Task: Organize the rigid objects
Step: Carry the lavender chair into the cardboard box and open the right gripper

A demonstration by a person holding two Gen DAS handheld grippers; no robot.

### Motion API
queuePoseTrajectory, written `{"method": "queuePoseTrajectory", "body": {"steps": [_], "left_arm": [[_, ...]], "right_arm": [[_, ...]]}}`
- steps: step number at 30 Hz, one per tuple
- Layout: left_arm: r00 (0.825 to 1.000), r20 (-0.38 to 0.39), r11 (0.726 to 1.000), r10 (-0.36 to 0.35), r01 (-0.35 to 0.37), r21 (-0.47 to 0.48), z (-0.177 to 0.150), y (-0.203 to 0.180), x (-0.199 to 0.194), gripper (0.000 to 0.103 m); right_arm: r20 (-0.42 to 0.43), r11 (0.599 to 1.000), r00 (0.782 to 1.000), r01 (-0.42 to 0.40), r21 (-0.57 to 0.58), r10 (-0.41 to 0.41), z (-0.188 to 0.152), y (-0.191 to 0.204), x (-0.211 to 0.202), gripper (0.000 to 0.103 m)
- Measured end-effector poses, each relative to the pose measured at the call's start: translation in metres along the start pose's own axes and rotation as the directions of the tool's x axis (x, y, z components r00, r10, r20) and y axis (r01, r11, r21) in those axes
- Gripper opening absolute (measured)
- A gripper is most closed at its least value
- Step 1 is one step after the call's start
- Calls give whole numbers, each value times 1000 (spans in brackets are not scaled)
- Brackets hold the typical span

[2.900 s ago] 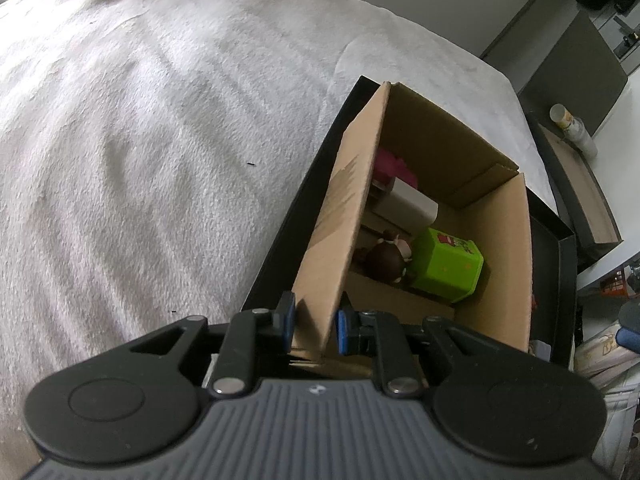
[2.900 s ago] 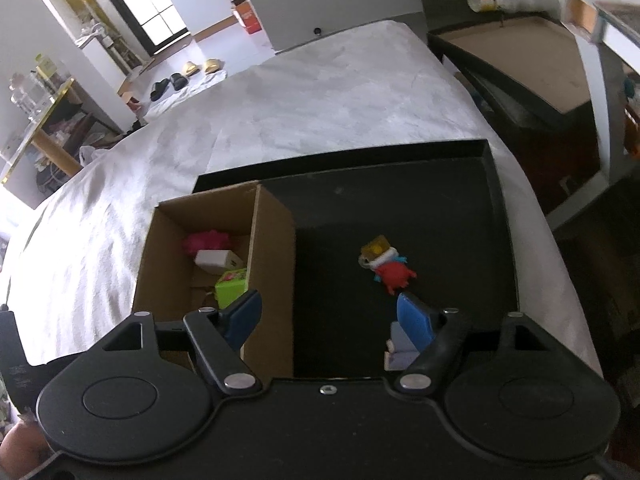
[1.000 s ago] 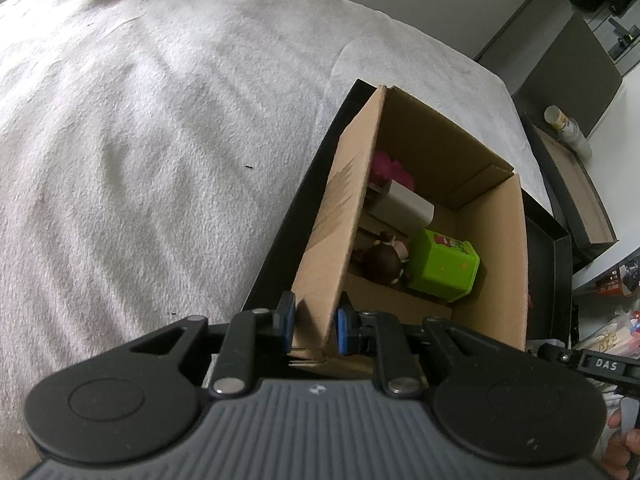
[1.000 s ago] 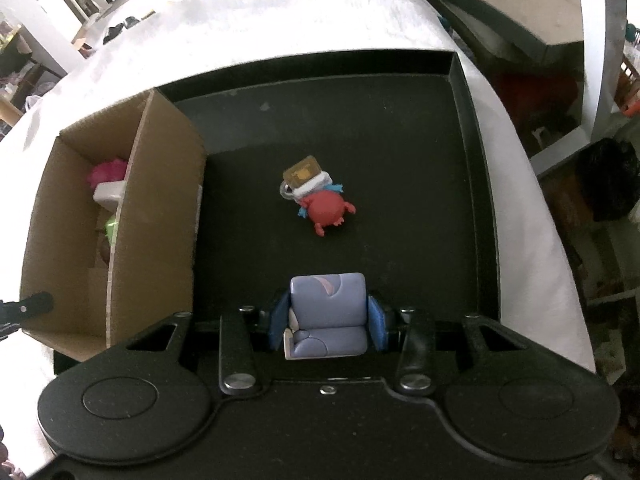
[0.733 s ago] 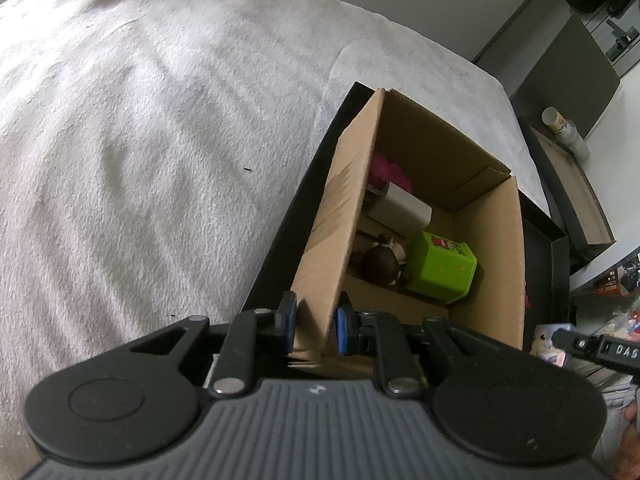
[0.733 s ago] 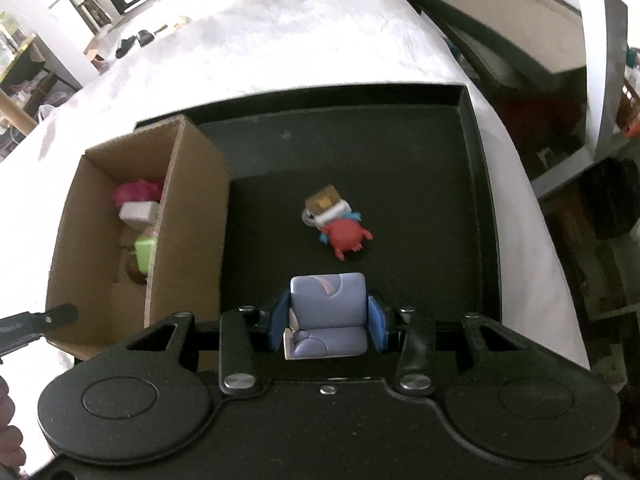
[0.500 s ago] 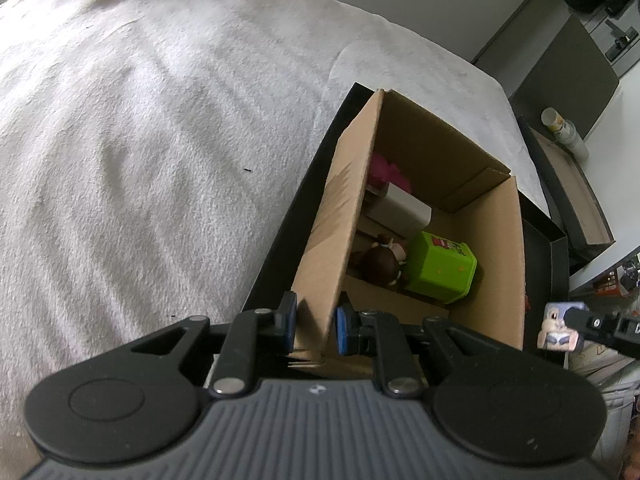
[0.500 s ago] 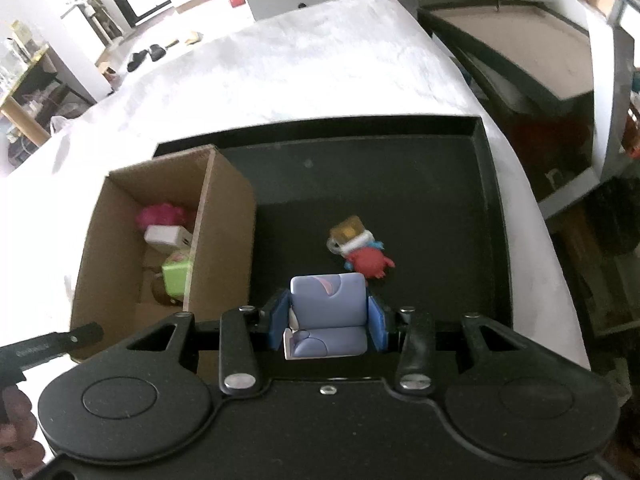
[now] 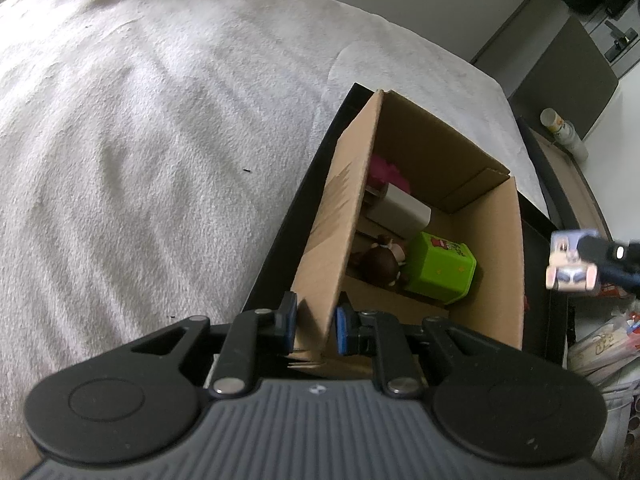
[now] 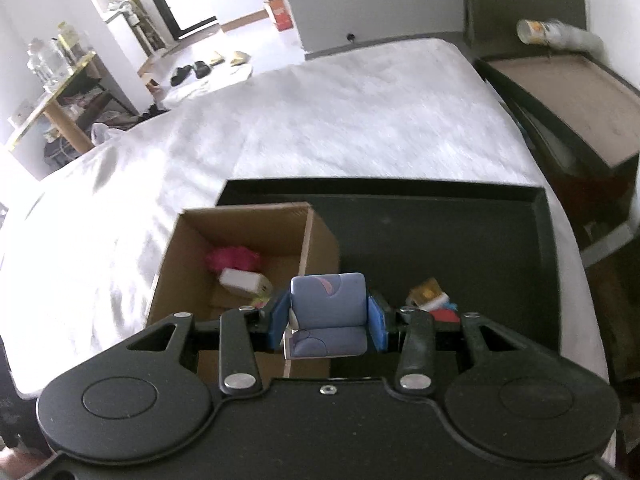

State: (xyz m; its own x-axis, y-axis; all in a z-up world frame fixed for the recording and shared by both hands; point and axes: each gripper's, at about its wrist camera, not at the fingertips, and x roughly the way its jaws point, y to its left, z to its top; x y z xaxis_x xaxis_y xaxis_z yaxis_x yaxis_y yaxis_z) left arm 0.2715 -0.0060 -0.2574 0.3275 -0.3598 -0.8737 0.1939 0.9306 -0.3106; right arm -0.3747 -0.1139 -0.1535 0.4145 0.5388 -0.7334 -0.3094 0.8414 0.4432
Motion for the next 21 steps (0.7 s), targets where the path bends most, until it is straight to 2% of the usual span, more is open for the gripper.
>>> {"method": "queuePoseTrajectory", "body": {"steps": [12, 21], "left_arm": [[1000, 1, 1000, -13, 13, 7, 0, 2, 1, 18], [1000, -1, 1000, -20, 20, 8, -2, 3, 0, 18]], "right_arm": [[5, 999, 1000, -27, -48, 27, 11, 36, 21, 41], [3, 997, 1000, 6, -83, -6, 17, 55, 48, 41]]}}
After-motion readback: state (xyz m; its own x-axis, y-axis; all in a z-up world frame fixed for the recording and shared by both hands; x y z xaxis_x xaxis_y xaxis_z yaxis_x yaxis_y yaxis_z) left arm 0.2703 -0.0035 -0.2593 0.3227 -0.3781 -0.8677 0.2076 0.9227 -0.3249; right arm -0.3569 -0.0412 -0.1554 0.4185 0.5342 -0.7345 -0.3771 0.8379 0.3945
